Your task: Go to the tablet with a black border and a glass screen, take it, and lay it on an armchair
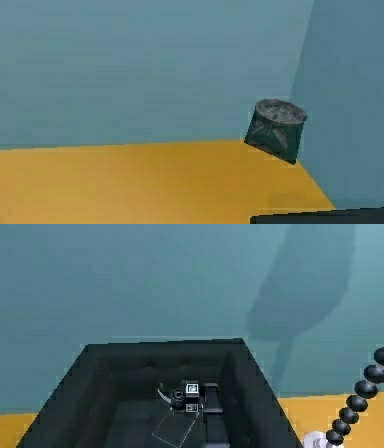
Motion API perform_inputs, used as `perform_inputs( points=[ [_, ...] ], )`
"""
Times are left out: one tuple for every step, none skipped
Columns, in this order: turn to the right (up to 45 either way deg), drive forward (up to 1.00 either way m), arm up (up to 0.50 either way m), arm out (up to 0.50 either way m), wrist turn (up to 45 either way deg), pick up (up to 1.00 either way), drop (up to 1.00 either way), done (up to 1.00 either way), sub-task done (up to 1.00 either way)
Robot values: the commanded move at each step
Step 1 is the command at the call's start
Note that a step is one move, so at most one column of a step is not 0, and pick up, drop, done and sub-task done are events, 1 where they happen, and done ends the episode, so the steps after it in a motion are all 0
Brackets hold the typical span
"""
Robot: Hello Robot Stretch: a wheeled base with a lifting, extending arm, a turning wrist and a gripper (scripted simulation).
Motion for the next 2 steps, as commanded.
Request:
perform_inputs(
  points=[
    [0.0, 0.0, 0.0, -0.08, 0.0, 0.0, 0.0, 0.0, 0.0],
    [0.0, 0.0, 0.0, 0.0, 0.0, 0.0, 0.0, 1.0, 0.0]
  ],
)
